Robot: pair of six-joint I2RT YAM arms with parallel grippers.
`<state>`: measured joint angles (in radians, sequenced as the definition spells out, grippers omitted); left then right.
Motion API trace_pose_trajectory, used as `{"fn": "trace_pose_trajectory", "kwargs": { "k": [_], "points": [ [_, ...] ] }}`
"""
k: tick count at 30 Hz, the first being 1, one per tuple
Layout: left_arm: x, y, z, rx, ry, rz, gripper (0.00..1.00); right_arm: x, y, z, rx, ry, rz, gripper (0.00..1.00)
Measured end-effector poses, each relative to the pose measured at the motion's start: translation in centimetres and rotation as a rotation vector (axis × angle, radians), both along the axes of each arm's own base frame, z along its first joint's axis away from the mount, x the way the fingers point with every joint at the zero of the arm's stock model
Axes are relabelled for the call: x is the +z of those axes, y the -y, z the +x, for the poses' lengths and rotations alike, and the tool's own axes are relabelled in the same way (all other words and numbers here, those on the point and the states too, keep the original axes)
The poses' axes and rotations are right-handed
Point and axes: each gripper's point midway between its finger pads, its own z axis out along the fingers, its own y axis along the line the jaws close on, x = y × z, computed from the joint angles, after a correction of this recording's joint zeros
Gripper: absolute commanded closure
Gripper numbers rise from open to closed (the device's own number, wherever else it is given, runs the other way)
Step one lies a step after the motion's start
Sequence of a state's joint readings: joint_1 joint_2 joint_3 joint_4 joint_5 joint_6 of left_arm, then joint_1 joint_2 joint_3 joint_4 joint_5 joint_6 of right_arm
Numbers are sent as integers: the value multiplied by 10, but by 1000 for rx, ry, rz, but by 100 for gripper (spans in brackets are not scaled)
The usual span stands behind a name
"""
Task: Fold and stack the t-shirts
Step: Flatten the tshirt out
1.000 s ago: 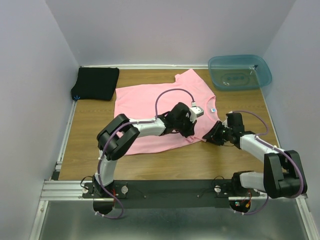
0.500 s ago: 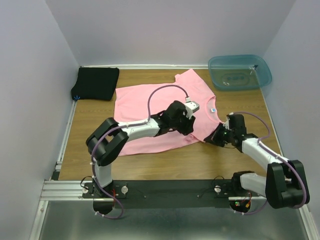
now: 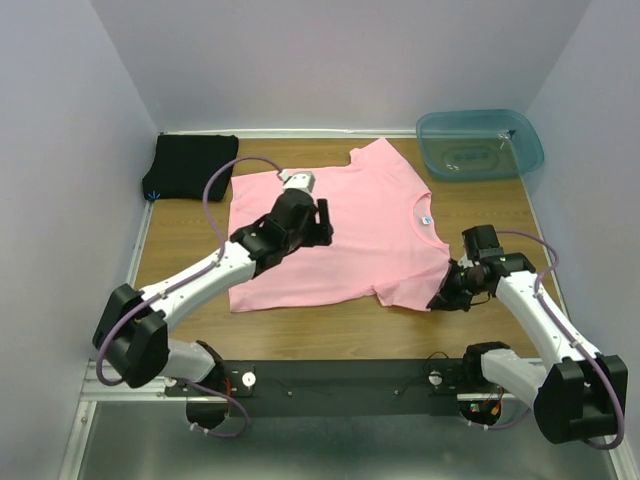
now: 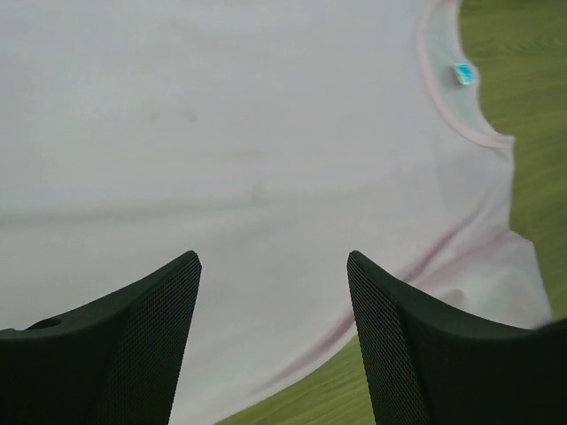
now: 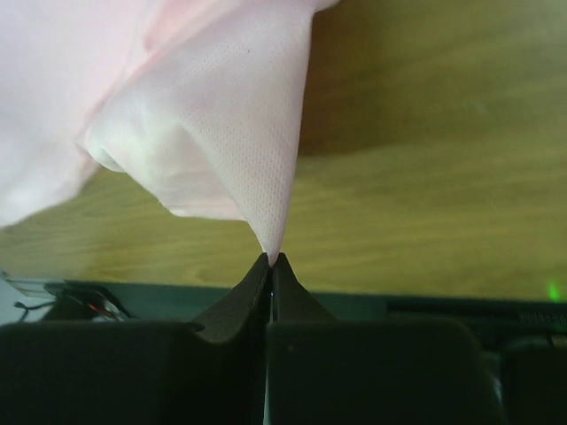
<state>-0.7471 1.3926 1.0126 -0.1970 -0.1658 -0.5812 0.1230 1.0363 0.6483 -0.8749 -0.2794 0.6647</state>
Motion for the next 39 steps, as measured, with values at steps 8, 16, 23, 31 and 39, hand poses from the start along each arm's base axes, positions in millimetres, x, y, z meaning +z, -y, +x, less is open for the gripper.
{"fn": "trace_pose_trajectory", "kwargs": {
  "k": [8, 16, 23, 31, 39],
  "points": [
    [-41, -86, -34, 261, -175, 81, 23, 15, 11, -39, 27, -143, -58, 84],
    [-44, -120, -52, 370, -225, 105, 20, 21, 17, -70, 102, -262, -77, 26],
    [-68, -147, -60, 463, -287, 151, 28, 46, 20, -46, 136, -186, -105, 25],
    [-102, -196, -70, 649, -371, 192, 36, 16, 12, 17, 84, -50, -93, 33],
    [-127, -200, -82, 714, -461, 135, 39, -24, 10, 60, 55, 24, -103, 35]
  ]
}}
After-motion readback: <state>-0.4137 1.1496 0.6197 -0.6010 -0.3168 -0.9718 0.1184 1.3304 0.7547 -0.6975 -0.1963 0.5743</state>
